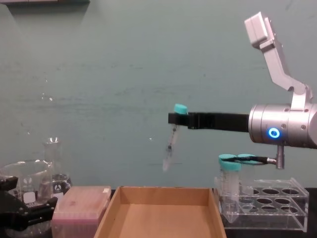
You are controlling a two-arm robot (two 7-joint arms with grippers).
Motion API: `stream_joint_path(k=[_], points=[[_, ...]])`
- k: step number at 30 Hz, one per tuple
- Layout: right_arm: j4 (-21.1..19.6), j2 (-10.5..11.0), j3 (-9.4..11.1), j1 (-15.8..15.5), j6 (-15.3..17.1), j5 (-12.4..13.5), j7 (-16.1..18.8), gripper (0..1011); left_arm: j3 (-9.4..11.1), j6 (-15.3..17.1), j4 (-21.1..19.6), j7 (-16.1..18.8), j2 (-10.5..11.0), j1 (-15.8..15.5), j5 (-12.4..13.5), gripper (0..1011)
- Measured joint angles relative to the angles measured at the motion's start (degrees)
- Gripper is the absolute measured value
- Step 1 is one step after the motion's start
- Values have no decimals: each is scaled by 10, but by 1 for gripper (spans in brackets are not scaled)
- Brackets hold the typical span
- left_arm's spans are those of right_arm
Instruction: Use the right hand to move the test tube from the test tube rack into the box.
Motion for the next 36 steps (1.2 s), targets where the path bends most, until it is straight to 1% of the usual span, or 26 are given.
stream_joint_path(k=[2, 7, 16, 18, 19, 20, 23, 24, 26, 27, 28, 30, 31, 36], points=[[-4, 4, -5, -2, 10, 0, -1, 198, 0, 0, 0, 0, 0, 0, 0, 1000], [-2, 9, -16, -2, 22, 1, 1, 198, 0, 0, 0, 0, 0, 0, 0, 1000], [-2, 9, -15, -2, 23, 1, 1, 199, 0, 0, 0, 0, 0, 0, 0, 1000], [-2, 9, -15, -2, 23, 1, 1, 230, 0, 0, 0, 0, 0, 0, 0, 1000], [-2, 9, -15, -2, 22, 1, 1, 255, 0, 0, 0, 0, 0, 0, 0, 1000], [-2, 8, -14, -2, 22, 1, 1, 314, 0, 0, 0, 0, 0, 0, 0, 1000], [-3, 8, -14, -2, 22, 1, 1, 370, 0, 0, 0, 0, 0, 0, 0, 1000], [-3, 8, -14, -2, 22, 1, 1, 439, 0, 0, 0, 0, 0, 0, 0, 1000], [-3, 8, -14, -2, 21, 1, 1, 481, 0, 0, 0, 0, 0, 0, 0, 1000], [-3, 8, -14, -2, 21, 1, 1, 541, 0, 0, 0, 0, 0, 0, 0, 1000], [-3, 8, -14, -2, 21, 1, 1, 541, 0, 0, 0, 0, 0, 0, 0, 1000], [-3, 8, -14, -2, 21, 1, 1, 603, 0, 0, 0, 0, 0, 0, 0, 1000], [-3, 8, -14, -2, 21, 1, 1, 659, 0, 0, 0, 0, 0, 0, 0, 1000], [-3, 8, -13, -2, 21, 1, 1, 797, 0, 0, 0, 0, 0, 0, 0, 1000]])
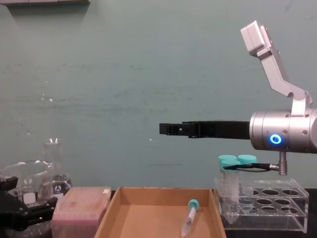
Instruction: Use the right hand to move the test tube from the test tube rack into the box.
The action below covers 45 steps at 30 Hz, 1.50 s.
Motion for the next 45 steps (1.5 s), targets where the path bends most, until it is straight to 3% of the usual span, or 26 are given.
stream_joint_path(k=[7, 13, 19, 22, 26, 29, 30, 33, 34, 40, 45], points=[[0, 0, 0, 0, 0, 0, 0, 995, 0, 0, 0, 0, 0, 0, 0, 1000], [0, 0, 0, 0, 0, 0, 0, 1000, 0, 0, 0, 0, 0, 0, 0, 1000], [-41, 23, -6, -22, -36, -12, -6, 999, 0, 0, 0, 0, 0, 0, 0, 1000], [-77, 35, 1, -41, -74, -22, -24, 1000, 0, 0, 0, 0, 0, 0, 0, 1000], [-130, 53, 16, -73, -129, -49, -69, 1000, 0, 0, 0, 0, 0, 0, 0, 1000], [-169, 64, 33, -106, -166, -82, -122, 1000, 0, 0, 0, 0, 0, 0, 0, 1000], [-187, 69, 44, -125, -180, -101, -157, 1000, 0, 0, 0, 0, 0, 0, 0, 1000], [-211, 75, 61, -154, -194, -127, -209, 1000, 0, 0, 0, 0, 0, 0, 0, 1000], [-224, 78, 73, -173, -196, -140, -242, 1000, 0, 0, 0, 0, 0, 0, 0, 1000], [-261, 82, 124, -246, -170, -155, -330, 1000, 0, 0, 0, 0, 0, 0, 0, 1000], [-275, 78, 155, -286, -139, -148, -360, 1000, 0, 0, 0, 0, 0, 0, 0, 1000]])
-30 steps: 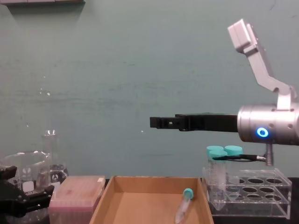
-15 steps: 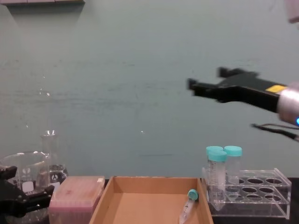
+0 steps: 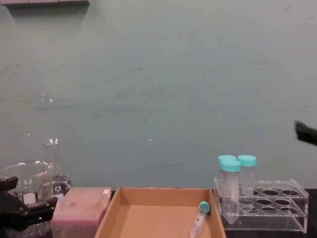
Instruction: Use the right hand to move the test tube from the test tube rack into the box.
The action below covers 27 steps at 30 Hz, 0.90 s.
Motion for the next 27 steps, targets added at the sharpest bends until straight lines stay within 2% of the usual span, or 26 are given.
stream_joint_path(k=[6, 11, 15, 27], points=[[-6, -12, 32, -30, 38, 29, -7, 1000, 0, 0, 0, 0, 0, 0, 0, 1000], [-6, -22, 51, -39, 73, 52, -3, 1000, 0, 0, 0, 0, 0, 0, 0, 1000], [-5, -26, 58, -40, 91, 61, 7, 1000, 0, 0, 0, 0, 0, 0, 0, 1000], [-4, -25, 55, -39, 85, 58, 7, 1000, 0, 0, 0, 0, 0, 0, 0, 1000]])
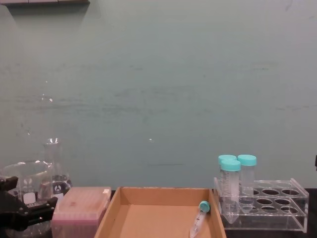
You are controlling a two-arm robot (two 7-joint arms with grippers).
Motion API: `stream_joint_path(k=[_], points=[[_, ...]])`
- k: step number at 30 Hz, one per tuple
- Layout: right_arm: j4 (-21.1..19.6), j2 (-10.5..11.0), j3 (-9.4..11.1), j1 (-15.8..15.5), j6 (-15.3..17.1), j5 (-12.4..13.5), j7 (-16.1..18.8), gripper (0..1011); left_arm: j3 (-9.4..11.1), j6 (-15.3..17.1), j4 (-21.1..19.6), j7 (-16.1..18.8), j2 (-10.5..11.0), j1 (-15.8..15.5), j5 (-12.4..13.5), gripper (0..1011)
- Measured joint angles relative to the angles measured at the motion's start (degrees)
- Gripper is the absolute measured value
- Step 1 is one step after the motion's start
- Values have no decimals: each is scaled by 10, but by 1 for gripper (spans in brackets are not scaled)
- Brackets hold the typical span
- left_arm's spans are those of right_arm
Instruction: Use the right hand to move the test tube from the test tube rack into the box.
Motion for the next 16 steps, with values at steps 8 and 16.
stream_joint_path(k=[8, 16], points=[[0, 0, -1, 0, -2, -1, 0, 1000, 0, 0, 0, 0, 0, 0, 0, 1000], [0, 1, -2, 1, -3, -1, -1, 1000, 0, 0, 0, 0, 0, 0, 0, 1000]])
